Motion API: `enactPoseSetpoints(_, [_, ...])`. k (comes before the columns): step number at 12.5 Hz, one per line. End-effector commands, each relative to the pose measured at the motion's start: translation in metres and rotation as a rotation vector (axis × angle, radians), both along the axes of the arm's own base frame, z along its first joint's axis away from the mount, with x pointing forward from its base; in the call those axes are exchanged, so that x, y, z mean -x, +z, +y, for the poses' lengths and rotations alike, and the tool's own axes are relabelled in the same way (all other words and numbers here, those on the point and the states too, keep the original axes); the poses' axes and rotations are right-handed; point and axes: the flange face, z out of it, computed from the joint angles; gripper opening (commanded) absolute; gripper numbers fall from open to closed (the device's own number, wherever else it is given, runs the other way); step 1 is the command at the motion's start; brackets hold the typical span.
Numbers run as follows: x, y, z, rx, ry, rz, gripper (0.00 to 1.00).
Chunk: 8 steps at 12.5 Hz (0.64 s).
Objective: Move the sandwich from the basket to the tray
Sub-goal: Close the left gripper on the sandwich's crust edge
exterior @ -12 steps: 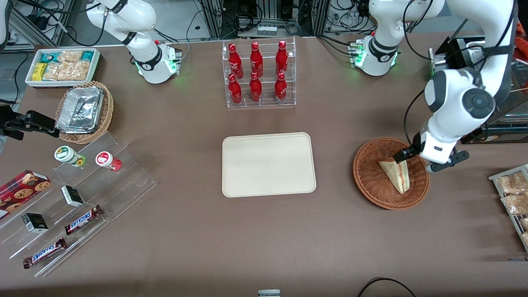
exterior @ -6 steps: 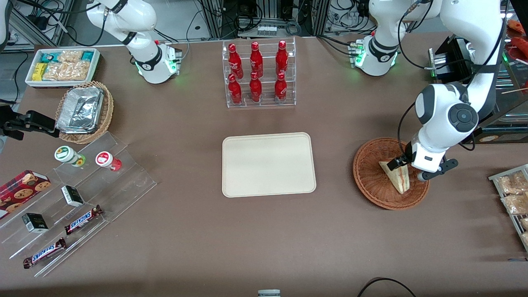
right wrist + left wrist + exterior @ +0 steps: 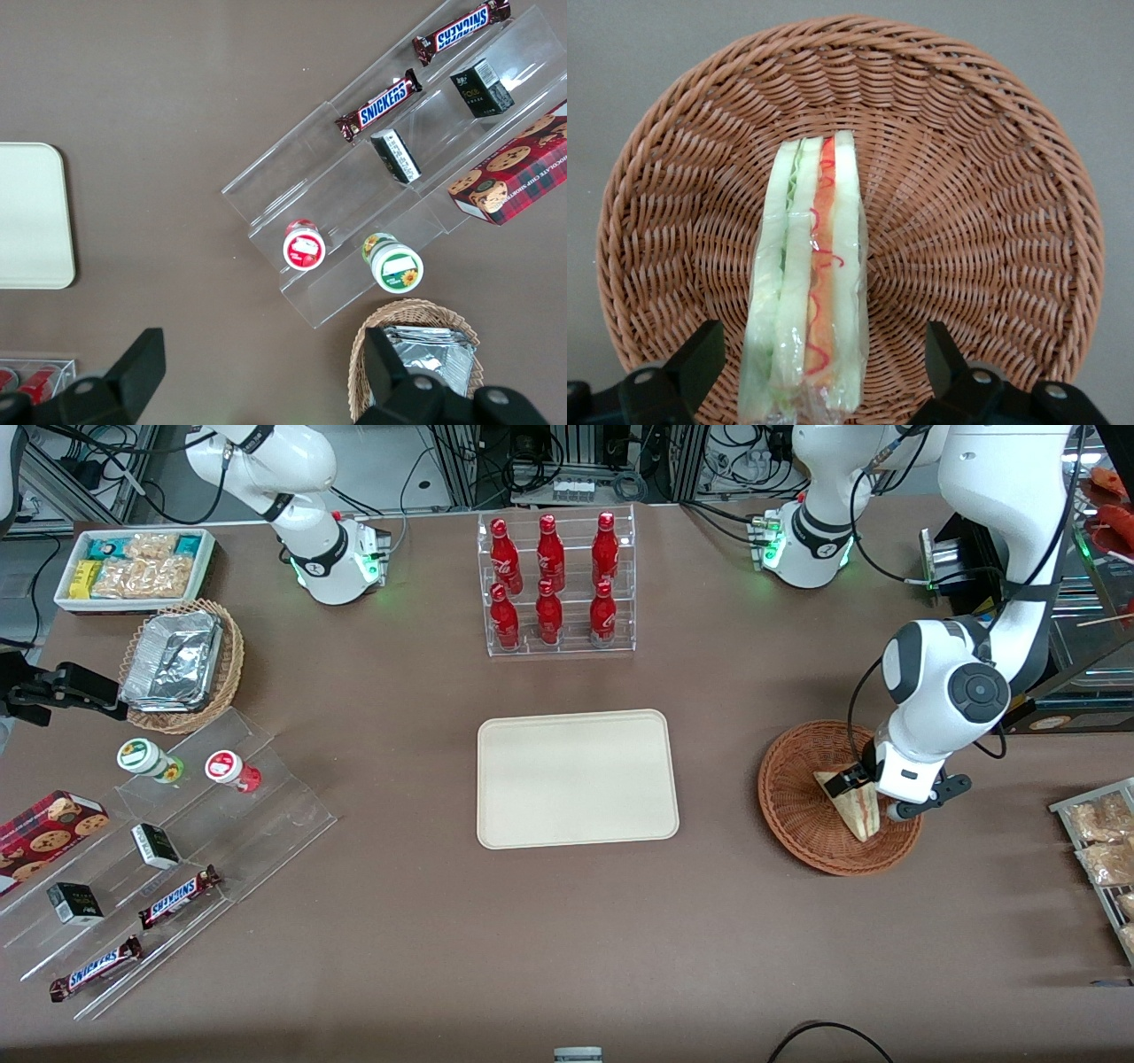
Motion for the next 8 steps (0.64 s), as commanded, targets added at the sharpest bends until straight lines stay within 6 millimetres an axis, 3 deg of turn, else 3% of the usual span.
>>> enactPoseSetpoints(1, [-0.004, -0.007, 0.002, -0.006, 0.022, -0.003, 0.70])
enactPoseSetpoints(2, [-0.004, -0.010, 0.002, -0.007, 0.021, 0.001, 0.29])
enactPoseSetpoints(3, [-0.004, -0.012, 0.002, -0.008, 0.018, 0.004, 0.04])
enactPoseSetpoints(4, [-0.004, -0.011, 0.002, -0.008, 0.017, 0.004, 0.00])
enactPoseSetpoints(8, [-0.005, 0.005, 0.001, -0.009, -0.002, 0.000, 0.00])
